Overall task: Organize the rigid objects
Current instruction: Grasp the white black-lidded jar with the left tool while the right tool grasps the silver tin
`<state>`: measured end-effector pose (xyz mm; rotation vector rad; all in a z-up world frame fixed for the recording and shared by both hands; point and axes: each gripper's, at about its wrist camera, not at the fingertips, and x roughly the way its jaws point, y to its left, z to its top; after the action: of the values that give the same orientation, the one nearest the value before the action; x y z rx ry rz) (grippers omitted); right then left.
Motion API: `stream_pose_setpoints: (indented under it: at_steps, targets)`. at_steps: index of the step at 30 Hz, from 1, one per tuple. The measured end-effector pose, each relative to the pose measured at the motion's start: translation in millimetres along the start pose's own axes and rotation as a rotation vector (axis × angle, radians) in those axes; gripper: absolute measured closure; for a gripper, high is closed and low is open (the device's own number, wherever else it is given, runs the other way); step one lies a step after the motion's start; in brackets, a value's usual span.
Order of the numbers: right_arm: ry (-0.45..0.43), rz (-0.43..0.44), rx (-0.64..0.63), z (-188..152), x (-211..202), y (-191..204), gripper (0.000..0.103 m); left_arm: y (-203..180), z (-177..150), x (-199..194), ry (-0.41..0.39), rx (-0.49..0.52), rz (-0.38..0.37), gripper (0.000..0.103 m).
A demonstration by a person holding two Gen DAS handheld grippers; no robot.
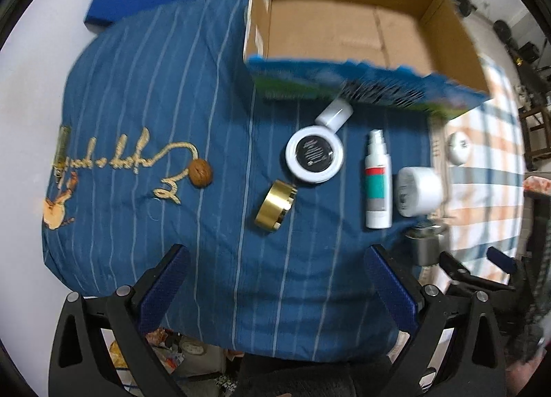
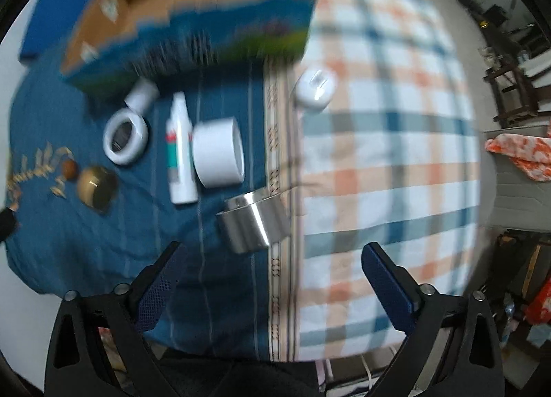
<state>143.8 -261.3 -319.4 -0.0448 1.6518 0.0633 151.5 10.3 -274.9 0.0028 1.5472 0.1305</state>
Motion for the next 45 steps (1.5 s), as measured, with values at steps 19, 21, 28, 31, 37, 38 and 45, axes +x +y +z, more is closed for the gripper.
stream_pose_setpoints:
  at_steps: [19,21,28,31,37,38,45]
  targets:
    - [0.159,0.028,0.064,14,108,6,0.027,-31,81,127,0.163,0.029,-0.007,0.000]
    - [0.142,0.039,0.109,15,107,-4,0.027,-35,84,138,0.178,0.040,0.007,0.000]
    - [0.097,0.074,0.187,21,109,-30,0.027,-42,87,166,0.192,0.049,-0.013,0.011]
    - [0.079,0.092,0.175,4,109,-34,0.027,-45,84,177,0.202,0.055,-0.038,0.031]
    - [0.093,0.128,0.242,-30,118,-52,0.027,-56,79,177,0.179,0.058,-0.019,0.033]
    - [0.093,0.142,0.250,-31,121,-53,0.028,-56,78,176,0.179,0.057,-0.020,0.033]
    - [0.084,0.118,0.228,0,132,-54,0.028,-68,79,177,0.186,0.051,-0.005,0.030]
